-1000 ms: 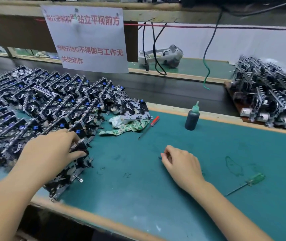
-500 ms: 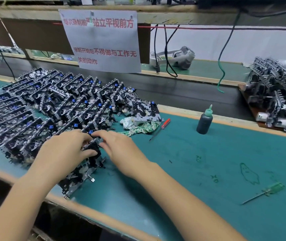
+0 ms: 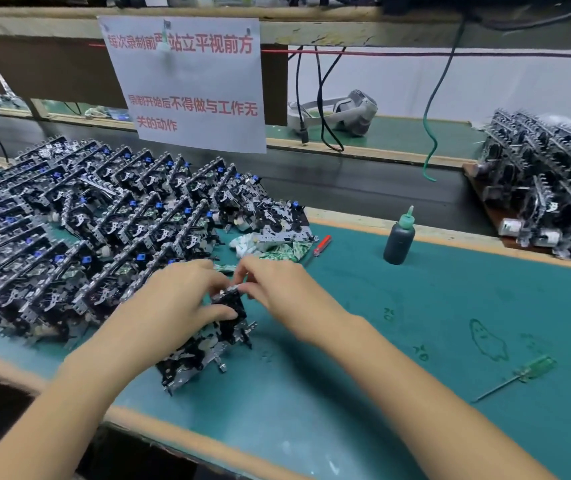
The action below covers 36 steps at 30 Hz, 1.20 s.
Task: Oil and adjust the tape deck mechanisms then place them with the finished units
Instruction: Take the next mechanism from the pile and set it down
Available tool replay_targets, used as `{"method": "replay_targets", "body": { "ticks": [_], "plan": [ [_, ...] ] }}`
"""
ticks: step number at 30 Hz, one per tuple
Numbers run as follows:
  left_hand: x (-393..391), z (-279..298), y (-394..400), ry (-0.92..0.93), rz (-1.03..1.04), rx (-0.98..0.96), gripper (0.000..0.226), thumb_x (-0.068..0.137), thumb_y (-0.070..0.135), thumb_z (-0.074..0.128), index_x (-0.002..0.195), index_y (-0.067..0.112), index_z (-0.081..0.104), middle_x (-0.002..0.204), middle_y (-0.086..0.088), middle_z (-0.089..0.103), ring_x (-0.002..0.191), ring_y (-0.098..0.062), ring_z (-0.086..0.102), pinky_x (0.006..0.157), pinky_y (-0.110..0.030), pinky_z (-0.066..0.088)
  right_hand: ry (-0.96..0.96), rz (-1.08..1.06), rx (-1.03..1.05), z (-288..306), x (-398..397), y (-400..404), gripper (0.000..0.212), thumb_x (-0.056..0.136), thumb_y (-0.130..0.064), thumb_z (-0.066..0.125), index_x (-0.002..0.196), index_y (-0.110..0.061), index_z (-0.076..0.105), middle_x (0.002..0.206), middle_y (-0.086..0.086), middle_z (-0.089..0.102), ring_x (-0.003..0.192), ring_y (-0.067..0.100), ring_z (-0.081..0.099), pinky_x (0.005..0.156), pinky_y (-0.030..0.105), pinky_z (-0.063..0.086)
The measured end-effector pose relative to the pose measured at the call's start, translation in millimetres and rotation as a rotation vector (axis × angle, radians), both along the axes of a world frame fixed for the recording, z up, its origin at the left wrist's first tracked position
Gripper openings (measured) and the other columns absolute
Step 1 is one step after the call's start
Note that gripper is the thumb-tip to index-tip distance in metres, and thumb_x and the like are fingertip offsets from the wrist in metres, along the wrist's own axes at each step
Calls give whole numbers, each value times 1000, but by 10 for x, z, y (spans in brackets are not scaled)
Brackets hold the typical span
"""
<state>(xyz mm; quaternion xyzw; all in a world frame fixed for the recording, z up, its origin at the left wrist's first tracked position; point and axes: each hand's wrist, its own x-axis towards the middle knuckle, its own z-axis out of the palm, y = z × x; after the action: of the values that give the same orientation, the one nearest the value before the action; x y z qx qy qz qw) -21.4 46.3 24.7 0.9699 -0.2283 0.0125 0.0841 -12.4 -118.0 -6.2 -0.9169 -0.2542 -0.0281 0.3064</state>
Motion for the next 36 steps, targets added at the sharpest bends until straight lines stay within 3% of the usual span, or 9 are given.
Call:
{"method": "replay_targets", "body": {
  "ticks": [8,12,19,21,23,26,29,32,36],
  "plan": [
    [16,-30,-1371,-199,-277,-132,31,89,32,63,119,25,61,108,5,52,100,-20,54,79,-36,44,-204,-412,-54,9,-437,-1380,13,95,-28,50,88,-33,41,84,-11,60,75,15,55,64,30,41],
    [-174,-277,-1968,-639,-508,-143,15,74,9,71,87,15,72,75,3,61,62,-16,56,51,-27,42,-429,-530,-205,-64,-821,-1918,11,87,-9,66,84,-11,56,75,2,62,65,22,60,61,31,42],
    [-310,-785,-2267,-833,-733,-245,13,88,15,63,82,13,74,73,2,63,59,-16,52,56,-26,41,-423,-563,-397,-429,-1290,-2193,19,75,-7,76,72,-11,57,64,-2,52,55,18,54,46,31,45],
    [-232,-811,-2167,-759,-798,-291,16,83,26,70,93,15,73,90,-2,68,77,-20,60,73,-31,48,-407,-578,-417,-509,-1337,-2167,24,69,-8,81,69,-12,57,62,-4,51,52,16,53,45,27,41],
    [-84,-824,-1987,-580,-739,-343,63,67,51,78,120,21,59,118,-5,63,108,-21,54,96,-35,41,-380,-609,-379,-563,-1364,-2150,27,67,-7,84,69,-13,58,61,-5,53,53,17,54,44,28,41],
    [135,-829,-1680,-28,-560,-419,113,49,70,78,143,48,18,151,13,21,140,-6,18,114,-26,16,-399,-605,-341,-595,-1371,-2150,23,68,-8,82,71,-14,60,64,-6,56,55,17,56,48,28,43],
    [228,-952,-1563,303,-485,-562,127,45,65,83,135,65,-7,143,39,7,138,9,13,112,-17,15,-408,-617,-276,-623,-1376,-2138,16,76,-11,75,74,-15,60,66,-8,56,57,14,55,56,26,40],
    [260,-998,-1576,302,-512,-561,122,51,65,81,137,64,-6,129,50,16,130,15,23,103,-2,17,-404,-643,-229,-654,-1376,-2113,7,80,-15,66,75,-16,60,68,-9,57,58,13,55,58,25,40],
    [261,-1006,-1597,322,-492,-582,115,57,56,83,138,61,1,130,44,23,127,13,27,100,0,18,-384,-658,-217,-678,-1368,-2104,3,76,-16,63,78,-17,61,70,-11,58,59,10,53,57,23,41]
  ]
}}
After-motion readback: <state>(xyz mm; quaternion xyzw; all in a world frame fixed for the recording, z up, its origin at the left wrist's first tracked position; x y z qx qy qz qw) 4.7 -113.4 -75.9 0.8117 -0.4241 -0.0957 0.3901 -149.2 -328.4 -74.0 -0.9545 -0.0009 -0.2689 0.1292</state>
